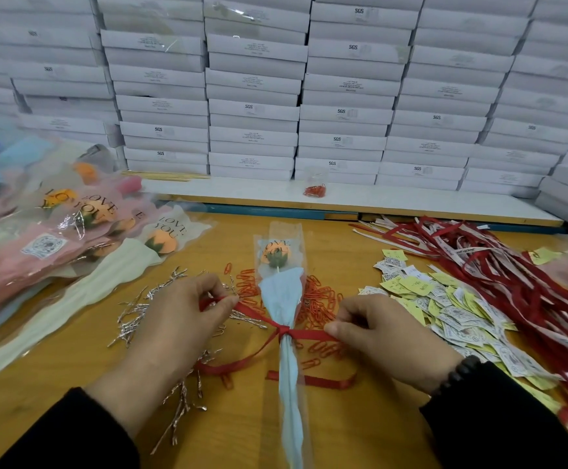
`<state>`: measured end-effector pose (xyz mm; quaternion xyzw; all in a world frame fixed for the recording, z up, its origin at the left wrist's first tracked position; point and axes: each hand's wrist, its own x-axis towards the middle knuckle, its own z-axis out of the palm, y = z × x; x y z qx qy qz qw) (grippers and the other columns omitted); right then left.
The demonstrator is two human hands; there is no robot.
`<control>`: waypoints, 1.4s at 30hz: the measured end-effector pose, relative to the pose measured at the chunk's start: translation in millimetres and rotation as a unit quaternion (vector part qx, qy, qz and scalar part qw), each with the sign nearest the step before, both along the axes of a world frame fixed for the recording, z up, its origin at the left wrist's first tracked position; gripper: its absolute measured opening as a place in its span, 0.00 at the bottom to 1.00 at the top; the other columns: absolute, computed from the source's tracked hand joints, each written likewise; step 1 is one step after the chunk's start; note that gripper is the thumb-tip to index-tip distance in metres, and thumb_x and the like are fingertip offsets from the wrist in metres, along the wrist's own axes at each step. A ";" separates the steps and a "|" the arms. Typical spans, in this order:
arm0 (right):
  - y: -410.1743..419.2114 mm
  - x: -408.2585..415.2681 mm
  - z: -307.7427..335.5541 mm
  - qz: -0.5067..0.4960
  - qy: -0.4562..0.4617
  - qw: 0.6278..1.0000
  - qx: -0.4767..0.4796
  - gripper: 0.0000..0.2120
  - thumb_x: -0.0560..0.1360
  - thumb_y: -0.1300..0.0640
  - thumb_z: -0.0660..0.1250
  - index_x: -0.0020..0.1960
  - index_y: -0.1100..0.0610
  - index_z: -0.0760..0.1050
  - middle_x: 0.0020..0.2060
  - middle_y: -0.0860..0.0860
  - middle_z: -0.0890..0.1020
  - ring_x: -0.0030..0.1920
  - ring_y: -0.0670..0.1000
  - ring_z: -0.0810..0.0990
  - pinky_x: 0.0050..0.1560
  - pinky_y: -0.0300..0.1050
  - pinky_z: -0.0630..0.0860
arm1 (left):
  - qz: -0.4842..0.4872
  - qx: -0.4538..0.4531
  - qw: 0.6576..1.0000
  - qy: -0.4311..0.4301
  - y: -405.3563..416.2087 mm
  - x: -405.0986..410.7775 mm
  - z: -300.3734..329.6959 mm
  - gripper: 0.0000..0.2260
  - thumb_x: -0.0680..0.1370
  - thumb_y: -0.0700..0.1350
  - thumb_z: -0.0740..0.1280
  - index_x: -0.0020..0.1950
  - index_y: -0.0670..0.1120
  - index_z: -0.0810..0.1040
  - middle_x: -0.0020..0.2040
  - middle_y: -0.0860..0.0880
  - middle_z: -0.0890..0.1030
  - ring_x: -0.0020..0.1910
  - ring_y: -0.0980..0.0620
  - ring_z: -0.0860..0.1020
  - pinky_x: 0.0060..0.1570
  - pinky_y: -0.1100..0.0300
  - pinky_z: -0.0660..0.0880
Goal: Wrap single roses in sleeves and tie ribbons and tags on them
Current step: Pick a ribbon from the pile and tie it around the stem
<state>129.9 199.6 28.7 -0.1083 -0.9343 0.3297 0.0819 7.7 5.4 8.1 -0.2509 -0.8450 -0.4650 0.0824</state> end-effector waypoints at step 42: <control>-30.7 -18.6 -26.6 0.002 0.126 0.970 0.209 0.06 0.77 0.53 0.59 0.41 0.49 0.67 0.46 0.45 0.72 0.50 0.47 0.69 0.54 0.43 0.62 | -0.091 -0.215 0.958 0.167 18.9 13.3 -11.9 0.05 0.74 0.50 0.67 0.39 0.58 0.73 0.53 0.60 0.67 0.59 0.57 0.63 0.52 0.61 0.55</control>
